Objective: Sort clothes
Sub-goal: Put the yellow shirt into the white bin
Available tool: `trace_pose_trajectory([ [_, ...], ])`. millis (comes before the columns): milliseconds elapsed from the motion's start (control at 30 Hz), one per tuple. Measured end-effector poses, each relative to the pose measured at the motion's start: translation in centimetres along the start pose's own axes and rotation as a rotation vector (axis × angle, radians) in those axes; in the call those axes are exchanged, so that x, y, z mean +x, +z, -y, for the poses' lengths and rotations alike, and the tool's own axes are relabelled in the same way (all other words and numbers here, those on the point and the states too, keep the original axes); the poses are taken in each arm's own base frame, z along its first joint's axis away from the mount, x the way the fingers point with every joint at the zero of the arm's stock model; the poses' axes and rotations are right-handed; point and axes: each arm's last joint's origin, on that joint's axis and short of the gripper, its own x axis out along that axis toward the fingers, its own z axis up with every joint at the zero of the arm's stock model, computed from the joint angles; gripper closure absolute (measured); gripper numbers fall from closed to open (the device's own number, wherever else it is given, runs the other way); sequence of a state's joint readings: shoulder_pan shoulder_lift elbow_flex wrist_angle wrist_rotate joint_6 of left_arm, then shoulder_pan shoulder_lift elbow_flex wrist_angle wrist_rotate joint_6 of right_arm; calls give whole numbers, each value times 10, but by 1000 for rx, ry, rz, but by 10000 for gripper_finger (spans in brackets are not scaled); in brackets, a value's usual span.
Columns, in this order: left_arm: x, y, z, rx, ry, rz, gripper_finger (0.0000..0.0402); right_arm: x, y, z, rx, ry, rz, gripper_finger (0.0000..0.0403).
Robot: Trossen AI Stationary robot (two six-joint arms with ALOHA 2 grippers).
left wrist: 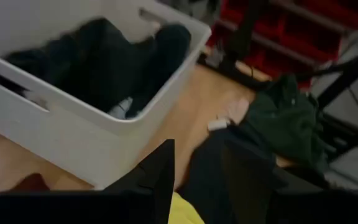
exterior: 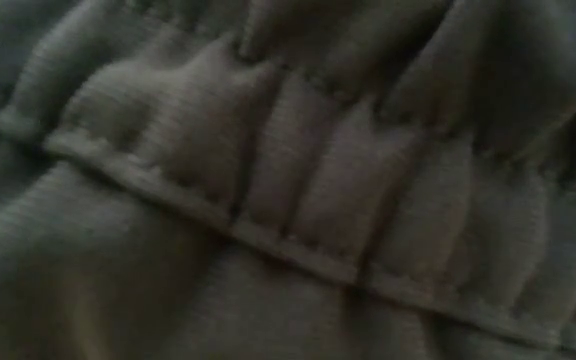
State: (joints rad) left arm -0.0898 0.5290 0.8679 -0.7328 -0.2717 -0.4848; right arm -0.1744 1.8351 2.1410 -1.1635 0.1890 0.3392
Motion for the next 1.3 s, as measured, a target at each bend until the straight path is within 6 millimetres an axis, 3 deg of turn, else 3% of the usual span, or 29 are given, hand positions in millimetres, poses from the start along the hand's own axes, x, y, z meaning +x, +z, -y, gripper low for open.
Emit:
trace_pose_trajectory([
  [233,27,1,27,-116,3,-118,264,-63,-47,-9,-75,-155,-182,188],
  [433,44,-19,56,-254,80,-149,264,-116,-85,-26,-92,-164,-61,194],
  [600,54,-44,84,-357,118,-163,264,-139,-131,-32,-8,-88,-65,200],
  [767,60,-69,99,-455,178,-237,264,-146,-181,-40,28,-44,-89,202],
  [933,62,-87,103,-590,264,-385,264,-139,-224,-50,59,-28,-121,202],
  [1300,66,-109,101,-734,485,-621,264,-113,-295,-75,104,16,-157,202],
])
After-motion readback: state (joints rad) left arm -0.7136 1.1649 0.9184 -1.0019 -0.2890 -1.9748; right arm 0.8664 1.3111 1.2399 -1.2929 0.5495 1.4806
